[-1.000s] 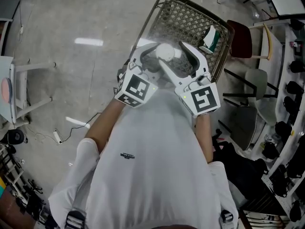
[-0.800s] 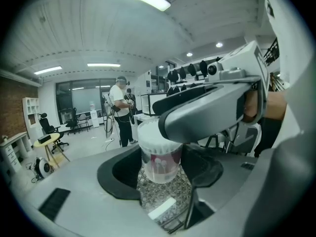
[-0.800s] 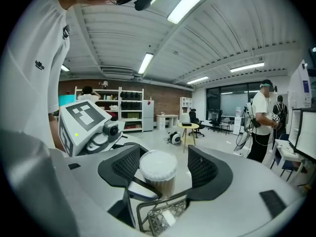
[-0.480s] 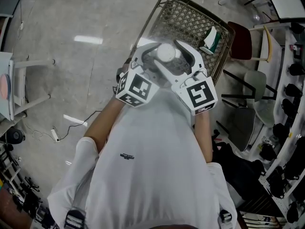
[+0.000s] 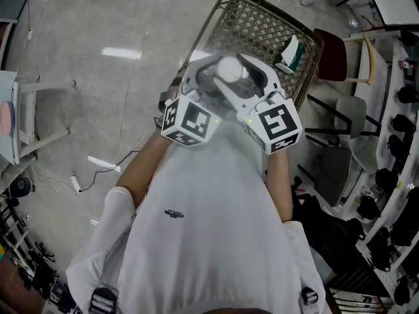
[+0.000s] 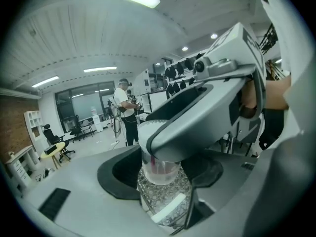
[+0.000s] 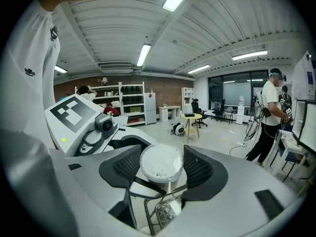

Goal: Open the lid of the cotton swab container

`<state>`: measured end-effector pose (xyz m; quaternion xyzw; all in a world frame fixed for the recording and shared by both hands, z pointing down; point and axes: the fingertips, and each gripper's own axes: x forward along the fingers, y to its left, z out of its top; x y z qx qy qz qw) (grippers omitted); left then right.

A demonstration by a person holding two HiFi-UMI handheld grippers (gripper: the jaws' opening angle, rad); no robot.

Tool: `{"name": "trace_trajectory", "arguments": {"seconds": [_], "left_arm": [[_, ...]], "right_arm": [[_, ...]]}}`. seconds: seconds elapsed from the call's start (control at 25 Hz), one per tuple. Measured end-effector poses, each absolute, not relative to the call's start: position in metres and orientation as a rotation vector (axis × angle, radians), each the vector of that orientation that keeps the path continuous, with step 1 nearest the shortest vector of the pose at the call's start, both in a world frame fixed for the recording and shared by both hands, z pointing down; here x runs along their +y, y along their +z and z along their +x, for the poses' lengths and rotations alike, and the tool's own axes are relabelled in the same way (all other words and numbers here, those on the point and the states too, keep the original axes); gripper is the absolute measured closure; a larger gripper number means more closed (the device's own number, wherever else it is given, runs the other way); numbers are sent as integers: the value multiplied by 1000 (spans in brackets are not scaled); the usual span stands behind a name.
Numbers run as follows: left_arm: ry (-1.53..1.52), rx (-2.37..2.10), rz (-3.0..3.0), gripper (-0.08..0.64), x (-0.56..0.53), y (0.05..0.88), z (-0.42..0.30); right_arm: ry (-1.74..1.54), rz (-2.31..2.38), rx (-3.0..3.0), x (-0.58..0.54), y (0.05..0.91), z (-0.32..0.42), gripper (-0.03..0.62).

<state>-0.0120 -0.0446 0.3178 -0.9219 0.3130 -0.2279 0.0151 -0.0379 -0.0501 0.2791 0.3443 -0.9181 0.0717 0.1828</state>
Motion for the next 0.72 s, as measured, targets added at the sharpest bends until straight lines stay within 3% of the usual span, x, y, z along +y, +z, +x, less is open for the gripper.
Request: {"name": "trace_trajectory", "arguments": {"seconds": [0.72], "left_arm": [[-577,950,-2925,337,-45,311,-12]], "right_arm": [[422,1000,-2701,-52,266,-32,336]]}}
